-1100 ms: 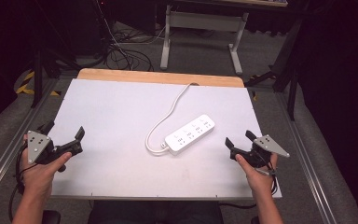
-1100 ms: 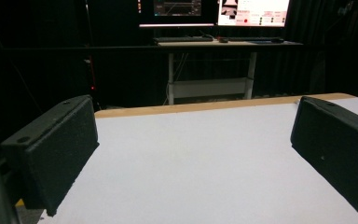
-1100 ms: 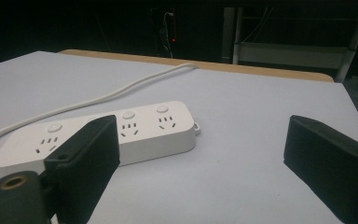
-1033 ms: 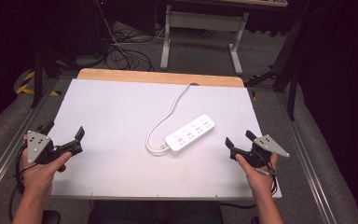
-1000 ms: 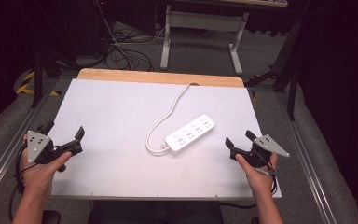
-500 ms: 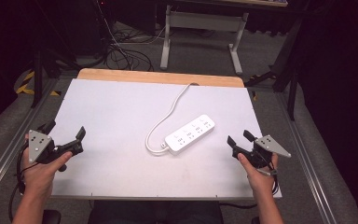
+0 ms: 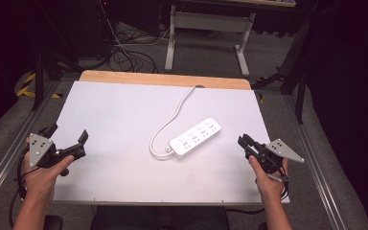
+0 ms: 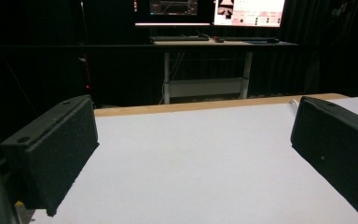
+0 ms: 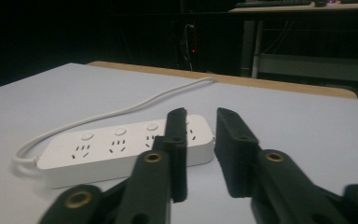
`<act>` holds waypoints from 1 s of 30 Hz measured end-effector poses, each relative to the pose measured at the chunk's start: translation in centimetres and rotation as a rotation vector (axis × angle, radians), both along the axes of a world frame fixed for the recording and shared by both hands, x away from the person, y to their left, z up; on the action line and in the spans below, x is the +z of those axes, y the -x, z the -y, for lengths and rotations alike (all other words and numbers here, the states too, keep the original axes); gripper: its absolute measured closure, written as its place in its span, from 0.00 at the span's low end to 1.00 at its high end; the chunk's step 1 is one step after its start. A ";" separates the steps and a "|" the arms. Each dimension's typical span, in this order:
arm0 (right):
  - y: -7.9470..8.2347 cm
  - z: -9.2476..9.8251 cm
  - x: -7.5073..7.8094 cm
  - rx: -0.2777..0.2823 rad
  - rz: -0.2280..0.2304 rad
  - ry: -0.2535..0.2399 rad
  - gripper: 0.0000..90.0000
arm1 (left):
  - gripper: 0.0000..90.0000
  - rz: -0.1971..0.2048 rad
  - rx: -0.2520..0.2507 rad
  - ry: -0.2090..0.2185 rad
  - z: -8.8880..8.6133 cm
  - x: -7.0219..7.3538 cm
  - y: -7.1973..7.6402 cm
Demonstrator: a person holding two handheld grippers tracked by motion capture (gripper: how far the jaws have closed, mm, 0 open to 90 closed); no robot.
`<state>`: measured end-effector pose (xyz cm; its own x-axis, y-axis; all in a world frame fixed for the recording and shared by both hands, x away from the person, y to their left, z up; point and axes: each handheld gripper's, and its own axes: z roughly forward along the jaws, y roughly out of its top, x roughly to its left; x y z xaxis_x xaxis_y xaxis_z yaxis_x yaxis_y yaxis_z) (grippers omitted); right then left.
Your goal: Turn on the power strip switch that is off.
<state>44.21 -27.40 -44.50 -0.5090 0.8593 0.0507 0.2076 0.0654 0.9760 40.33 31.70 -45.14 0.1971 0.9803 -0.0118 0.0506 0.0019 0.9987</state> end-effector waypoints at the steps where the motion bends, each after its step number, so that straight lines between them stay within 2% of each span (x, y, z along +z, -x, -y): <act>1: 0.0 0.0 0.0 -0.001 -0.012 0.010 0.92 | 0.01 -0.001 -0.002 -0.004 0.1 0.0 -0.1; 3: 0.1 -0.1 0.0 0.007 -0.028 0.019 0.97 | 0.01 -0.002 -0.006 -0.013 0.1 0.0 -0.1; 5: 0.2 -0.1 0.2 0.013 -0.026 0.029 1.00 | 0.01 -0.001 -0.001 -0.014 0.0 0.0 -0.1; 11: 0.2 -0.4 0.7 0.035 -0.044 0.050 1.00 | 0.01 -0.004 0.007 0.012 -0.3 0.0 -0.2; 20: -0.4 -1.3 1.2 0.063 -0.066 0.089 1.00 | 0.01 -0.008 0.009 0.009 -0.5 -0.1 -0.5; 30: -1.9 -3.2 2.4 0.090 -0.089 0.131 1.00 | 0.01 -0.008 0.016 0.022 -1.0 -0.1 -0.6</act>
<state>46.08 -24.25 -42.06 -0.5823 0.8129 -0.0108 0.2803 0.2132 0.9359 40.88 32.69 -45.28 0.1817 0.9827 -0.0349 0.0588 0.0246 0.9980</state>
